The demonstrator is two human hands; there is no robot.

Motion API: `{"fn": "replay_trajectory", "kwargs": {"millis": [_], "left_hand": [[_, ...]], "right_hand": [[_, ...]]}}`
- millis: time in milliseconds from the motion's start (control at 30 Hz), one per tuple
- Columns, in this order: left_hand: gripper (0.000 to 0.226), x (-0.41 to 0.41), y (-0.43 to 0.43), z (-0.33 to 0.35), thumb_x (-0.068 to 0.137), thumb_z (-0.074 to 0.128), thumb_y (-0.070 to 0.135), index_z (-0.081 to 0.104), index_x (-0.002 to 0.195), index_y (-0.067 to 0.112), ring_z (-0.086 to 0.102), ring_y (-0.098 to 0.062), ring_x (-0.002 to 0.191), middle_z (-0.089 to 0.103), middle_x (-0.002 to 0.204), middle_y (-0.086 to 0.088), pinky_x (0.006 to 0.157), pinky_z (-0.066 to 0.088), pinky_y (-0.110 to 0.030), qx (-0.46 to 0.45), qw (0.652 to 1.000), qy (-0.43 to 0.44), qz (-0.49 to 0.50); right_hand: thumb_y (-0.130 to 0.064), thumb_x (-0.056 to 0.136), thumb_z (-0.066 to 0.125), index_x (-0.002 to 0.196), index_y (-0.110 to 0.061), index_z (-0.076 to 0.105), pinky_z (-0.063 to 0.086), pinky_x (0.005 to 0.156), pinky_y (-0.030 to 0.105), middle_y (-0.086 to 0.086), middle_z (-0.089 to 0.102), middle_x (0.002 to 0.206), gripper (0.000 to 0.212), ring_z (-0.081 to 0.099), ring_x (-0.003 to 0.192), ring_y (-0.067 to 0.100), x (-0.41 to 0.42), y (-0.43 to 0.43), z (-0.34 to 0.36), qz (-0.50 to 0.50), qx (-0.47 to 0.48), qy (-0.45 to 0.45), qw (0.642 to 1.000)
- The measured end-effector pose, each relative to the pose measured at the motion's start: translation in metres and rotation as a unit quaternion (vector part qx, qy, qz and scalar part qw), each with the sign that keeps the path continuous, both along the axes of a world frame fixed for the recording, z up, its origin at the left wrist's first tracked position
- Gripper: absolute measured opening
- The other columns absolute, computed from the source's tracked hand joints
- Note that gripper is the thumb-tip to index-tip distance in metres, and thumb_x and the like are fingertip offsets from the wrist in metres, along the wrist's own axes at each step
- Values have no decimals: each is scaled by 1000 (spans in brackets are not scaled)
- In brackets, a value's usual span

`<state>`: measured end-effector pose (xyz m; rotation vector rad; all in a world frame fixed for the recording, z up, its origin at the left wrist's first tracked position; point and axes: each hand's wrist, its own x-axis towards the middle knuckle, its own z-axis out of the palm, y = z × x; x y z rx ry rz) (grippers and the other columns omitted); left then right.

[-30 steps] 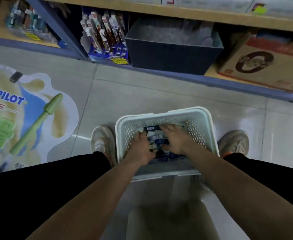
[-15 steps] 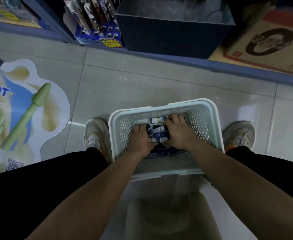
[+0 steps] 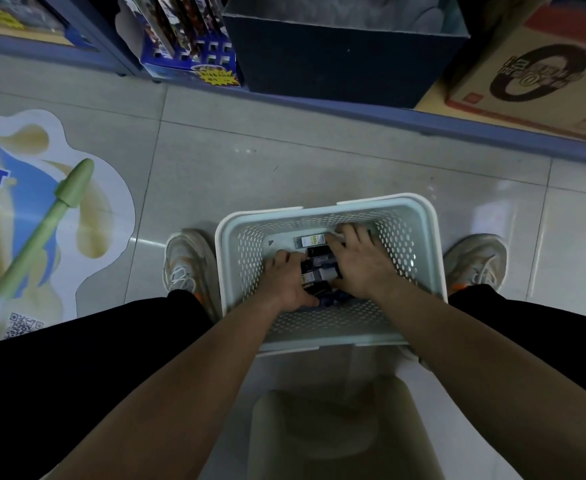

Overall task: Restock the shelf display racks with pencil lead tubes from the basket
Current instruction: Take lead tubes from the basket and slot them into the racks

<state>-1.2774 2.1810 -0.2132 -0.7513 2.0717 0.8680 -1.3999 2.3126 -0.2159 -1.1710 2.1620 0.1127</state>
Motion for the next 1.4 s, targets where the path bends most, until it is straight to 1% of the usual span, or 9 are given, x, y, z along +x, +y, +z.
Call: {"fn": "replay_trajectory", "kwargs": {"millis": [100,233,500,733,867,967,1133,1267,1400], "left_hand": [[105,0,-1,1,67,88,46,31,150,19,31,-31,134,35,145,-8,112,32,-41,3,1000,-8,-13],[95,-1,-2,3,70,88,40,36,146,16,34,-29,133,39,143,-9,110,31,-37,14,1000,-3,-7],[96,0,-2,1,67,92,28,36,144,15,45,-25,125,39,142,-7,105,42,-35,46,998,2,41],[93,0,-1,1,70,89,28,34,144,16,47,-25,123,38,141,-7,105,43,-37,54,998,-7,37],[84,0,-1,1,72,88,25,36,137,14,52,-23,112,44,134,-6,92,46,-32,63,997,-1,44],[82,-1,-1,2,75,86,23,33,138,15,55,-20,105,55,124,-4,83,44,-28,88,995,-3,50],[68,-1,0,0,76,86,17,52,135,15,55,-16,109,60,131,-4,88,43,-24,101,994,16,47],[61,0,-2,0,81,82,20,53,134,14,57,-23,116,59,132,-6,92,44,-27,87,995,31,27],[53,1,-3,-1,82,82,21,57,129,18,58,-16,109,63,126,-1,86,43,-25,94,993,46,62]], "right_hand": [[-44,79,75,157,-17,17,26,119,45,7,15,161,100,17,146,30,-2,2,1,-12,-2,-49,999],[-49,76,75,155,-22,19,32,113,43,8,28,147,100,25,137,33,-8,4,2,-34,10,-82,996],[-47,78,76,141,-19,44,44,102,40,9,47,137,77,47,126,31,-14,-1,0,-52,32,-110,992],[-52,74,78,143,-20,43,43,101,40,9,48,136,83,46,127,30,-15,-3,-2,-63,42,-144,987],[-46,79,77,124,-18,59,44,85,32,11,57,119,57,55,109,28,-17,-5,-3,-57,35,-167,984],[-44,77,80,118,-16,62,41,75,29,10,66,114,53,60,102,26,-19,-6,-3,-68,40,-178,981],[-43,79,79,126,-17,56,42,78,29,7,64,121,58,59,106,26,-17,-6,-2,-77,64,-208,973],[-43,81,77,127,-19,55,48,89,34,6,63,124,57,59,109,26,-16,-7,-1,-78,75,-219,970],[-35,83,76,123,-18,58,43,78,30,5,63,118,47,59,103,24,-17,-8,0,-104,71,-246,961]]}}
